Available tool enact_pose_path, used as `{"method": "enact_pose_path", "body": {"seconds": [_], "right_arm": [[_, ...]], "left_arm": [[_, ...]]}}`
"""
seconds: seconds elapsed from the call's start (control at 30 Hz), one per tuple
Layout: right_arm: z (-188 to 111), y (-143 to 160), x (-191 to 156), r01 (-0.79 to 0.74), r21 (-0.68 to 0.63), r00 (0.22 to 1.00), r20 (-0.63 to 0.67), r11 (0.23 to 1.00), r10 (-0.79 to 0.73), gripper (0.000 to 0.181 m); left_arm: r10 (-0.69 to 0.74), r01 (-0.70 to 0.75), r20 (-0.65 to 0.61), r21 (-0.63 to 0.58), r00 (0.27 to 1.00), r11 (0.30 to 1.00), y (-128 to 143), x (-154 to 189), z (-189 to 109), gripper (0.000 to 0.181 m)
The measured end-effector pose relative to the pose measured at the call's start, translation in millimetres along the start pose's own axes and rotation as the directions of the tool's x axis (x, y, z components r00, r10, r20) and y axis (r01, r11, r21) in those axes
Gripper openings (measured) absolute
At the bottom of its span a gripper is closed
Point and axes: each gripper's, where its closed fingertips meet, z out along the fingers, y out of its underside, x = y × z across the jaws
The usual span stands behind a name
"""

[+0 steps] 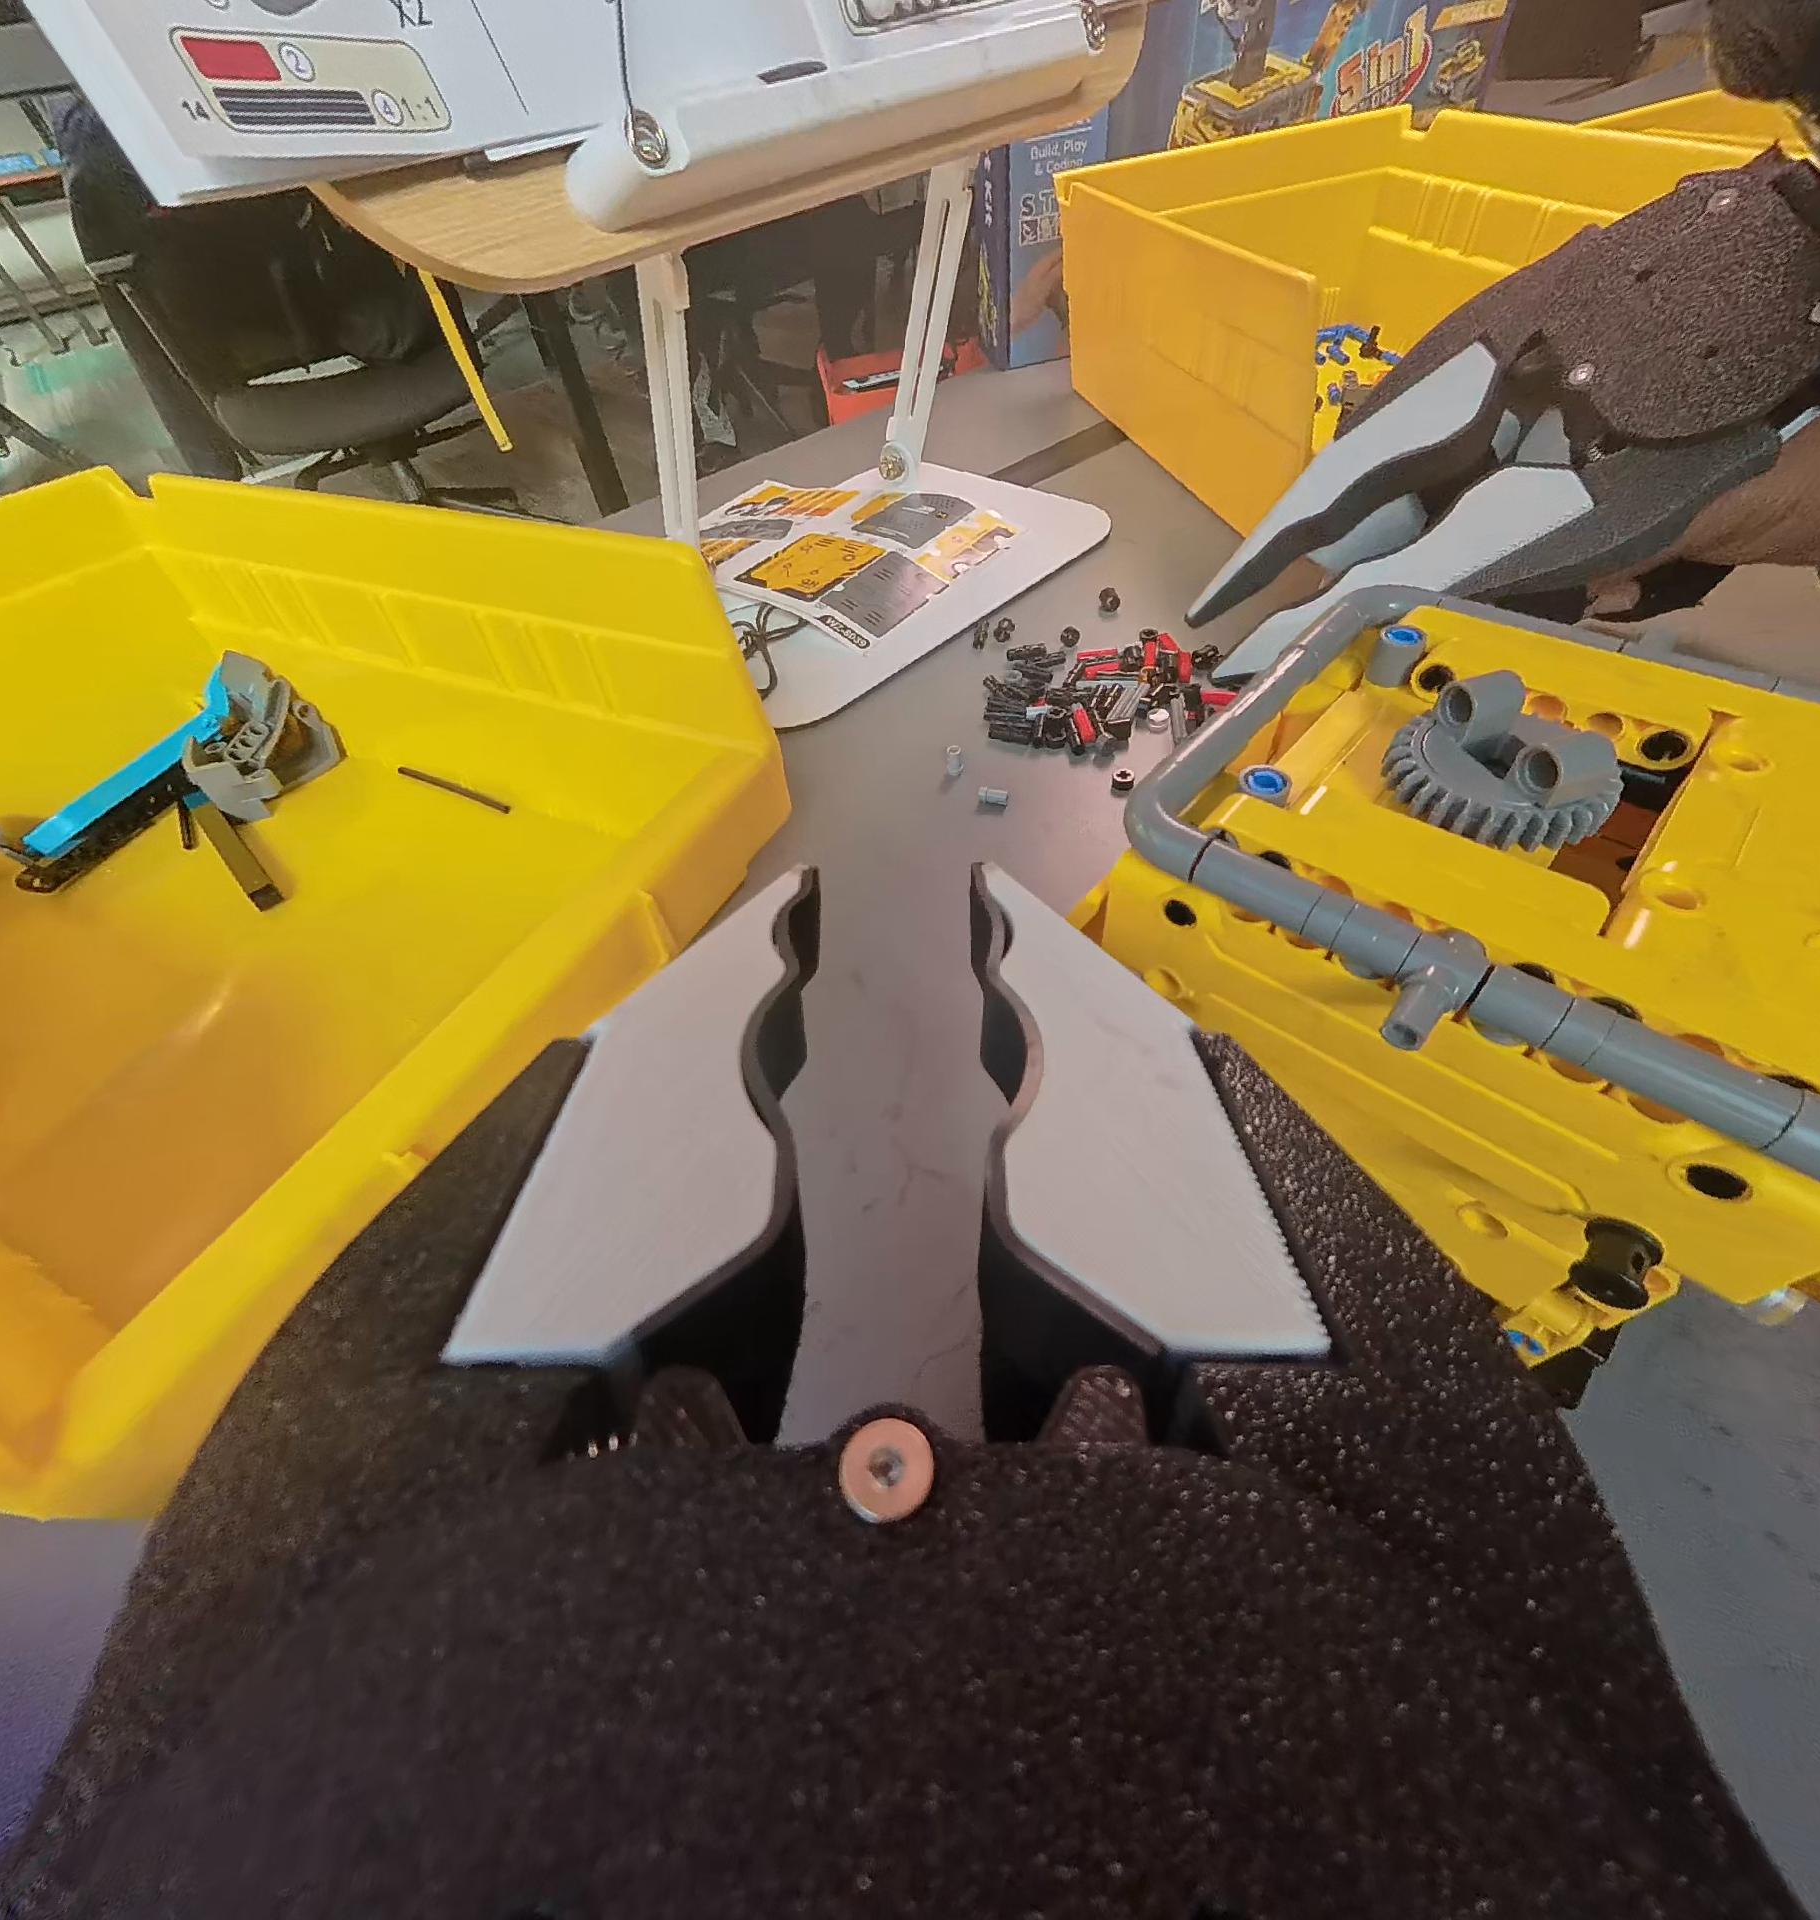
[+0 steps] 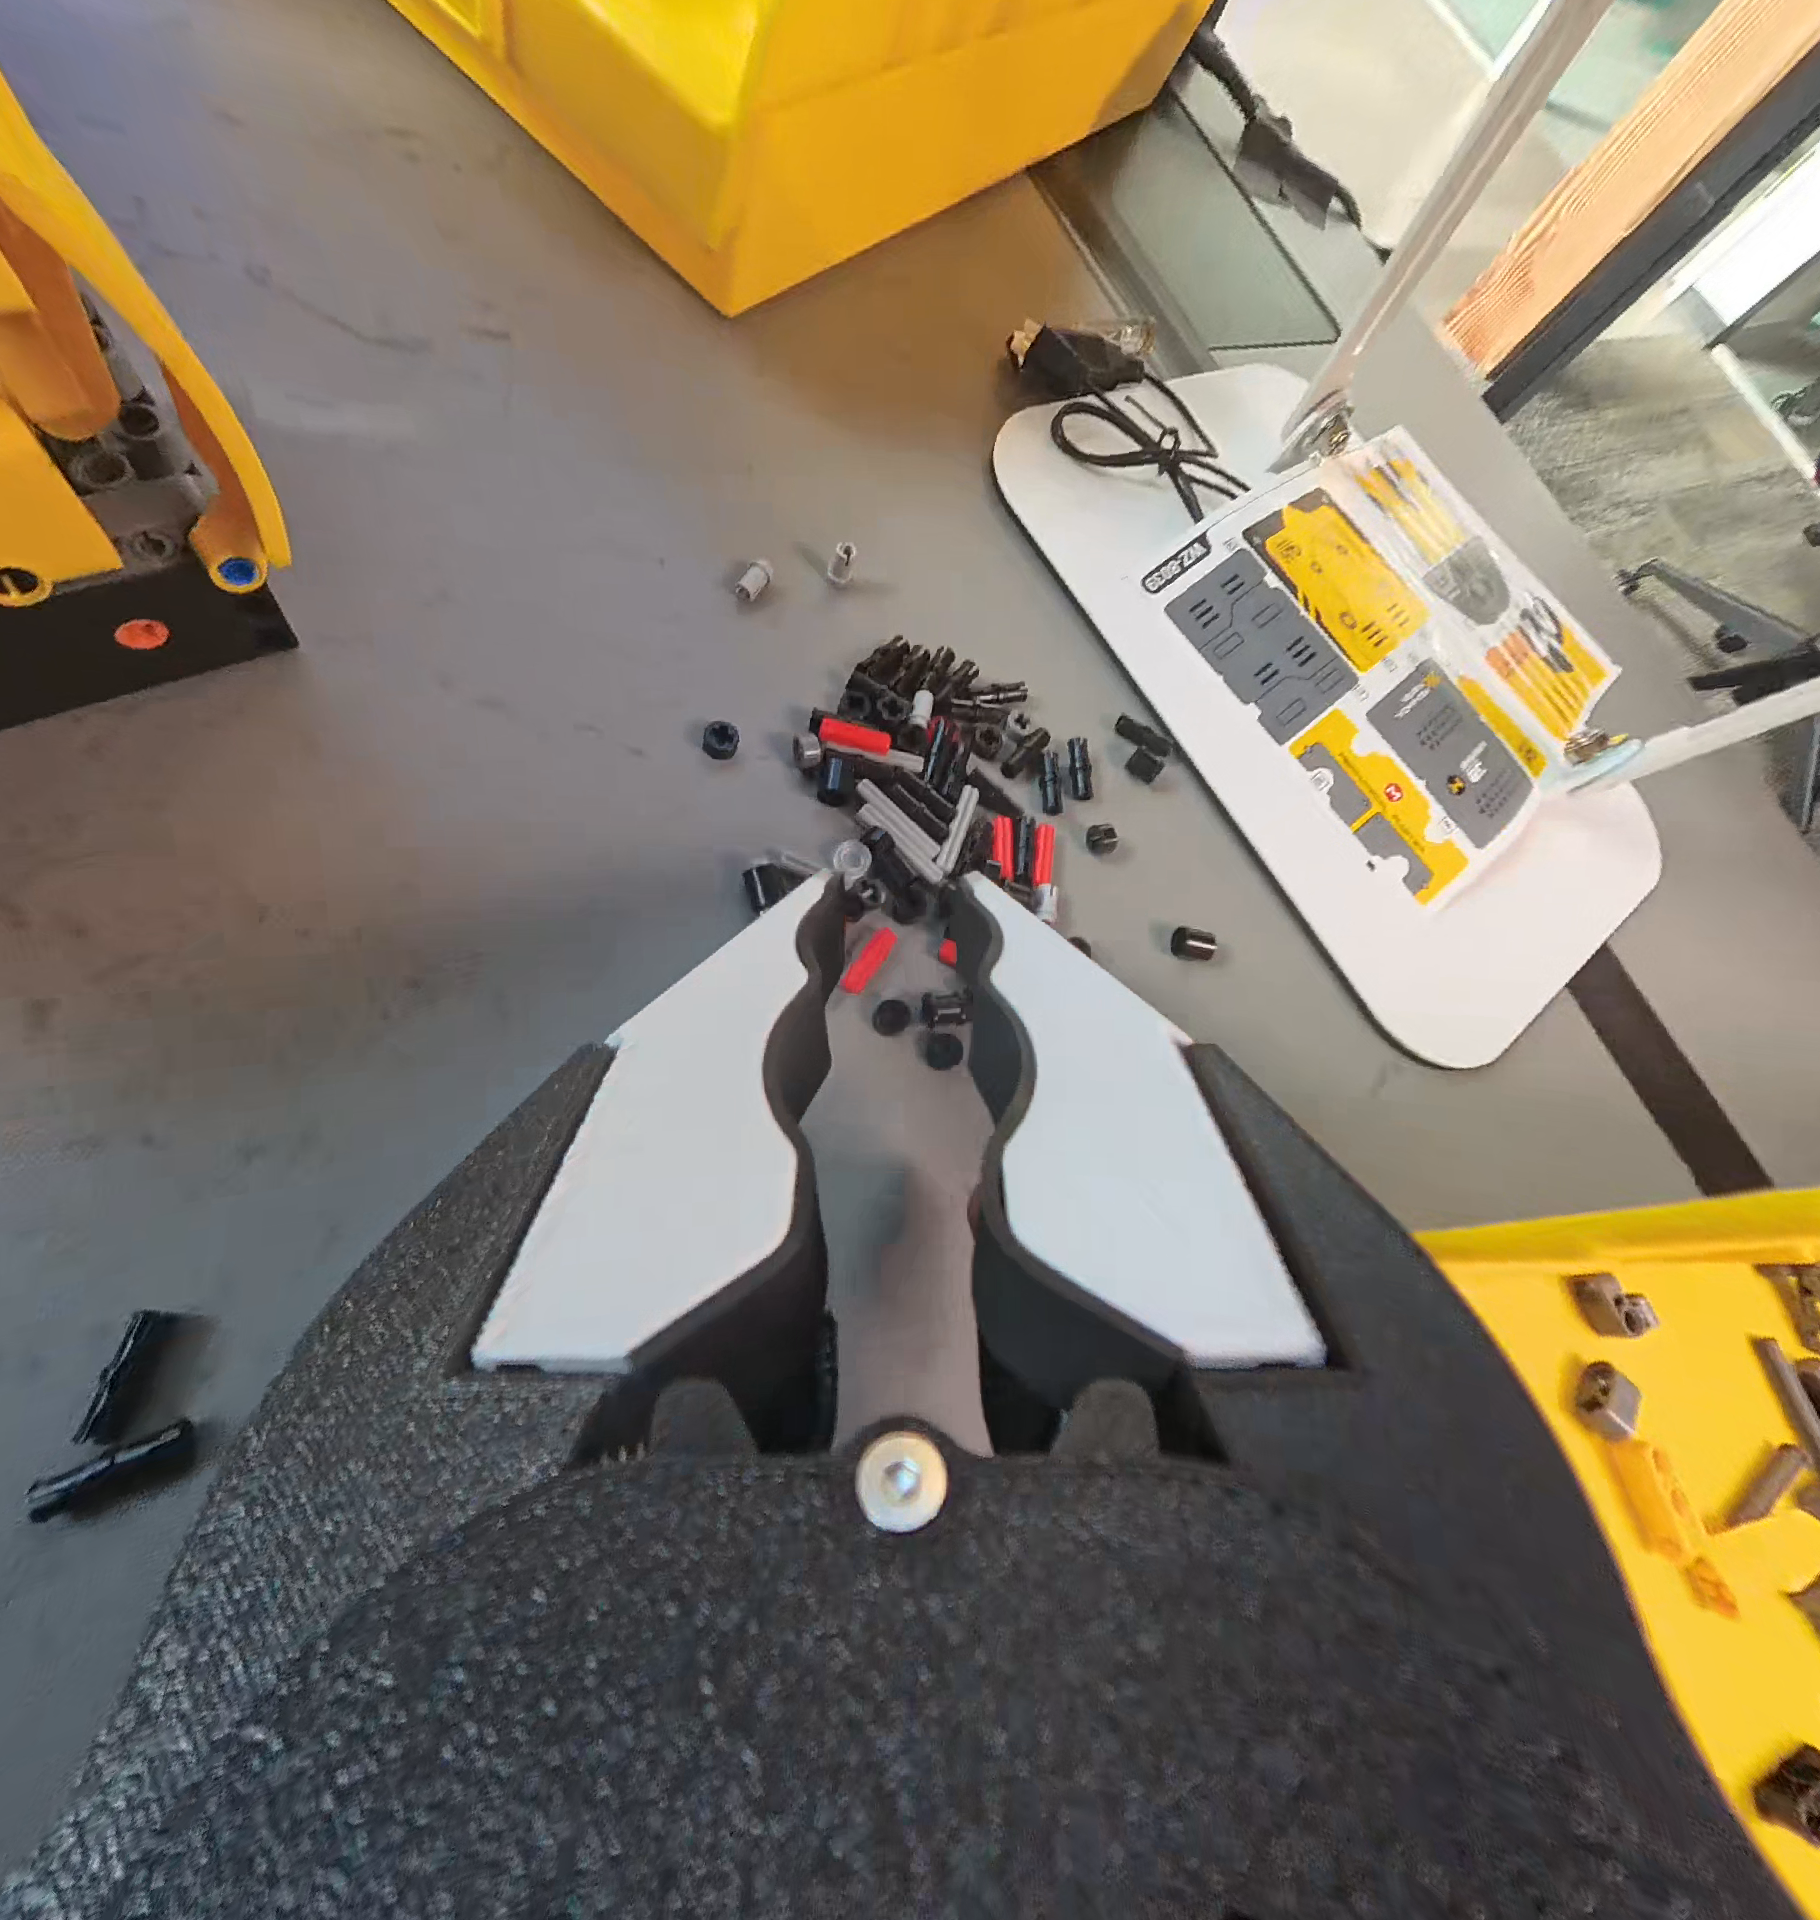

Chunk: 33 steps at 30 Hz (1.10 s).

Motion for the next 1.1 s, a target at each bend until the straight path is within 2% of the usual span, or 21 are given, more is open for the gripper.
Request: {"method": "enact_pose_path", "body": {"seconds": [0.1, 0.23, 0.43, 0.53, 0.7, 0.87, 1.1], "right_arm": [[-14, -8, 7, -0.008, 0.086, 0.998, -0.058, 0.996, 0.013, 0.022], [-49, -18, 21, -0.049, 0.227, 0.986, -0.141, 0.973, 0.083, 0.024], [-111, -54, 56, -0.065, 0.527, 0.936, -0.263, 0.847, 0.235, 0.026], [-132, -62, 69, -0.055, 0.619, 0.905, -0.301, 0.784, 0.301, 0.026], [-145, -59, 82, -0.051, 0.674, 0.865, -0.339, 0.737, 0.37, 0.029], [-144, -53, 87, -0.061, 0.675, 0.851, -0.35, 0.736, 0.391, 0.033], [-150, -50, 93, -0.055, 0.682, 0.827, -0.378, 0.729, 0.416, 0.061]], "left_arm": [[-0.009, 0.009, 0.007, 0.008, 1.0, 1.0, -1, -3, -1, 0.028], [-0.008, 0.008, 0.003, 0.003, 1.0, 1.0, 0, -1, 0, 0.028], [-0.005, 0.005, 0.011, 0.009, 1.0, 1.0, -1, -2, 0, 0.028], [-0.002, 0.002, 0.023, 0.024, 1.0, 1.0, -5, -3, -2, 0.028], [-0.013, 0.011, 0.036, 0.059, 0.999, 0.998, -12, -6, -5, 0.029], [-0.027, 0.023, 0.039, 0.094, 0.999, 0.995, -20, -6, -9, 0.029], [-0.039, 0.034, 0.046, 0.118, 0.998, 0.992, -24, -8, -11, 0.033]]}}
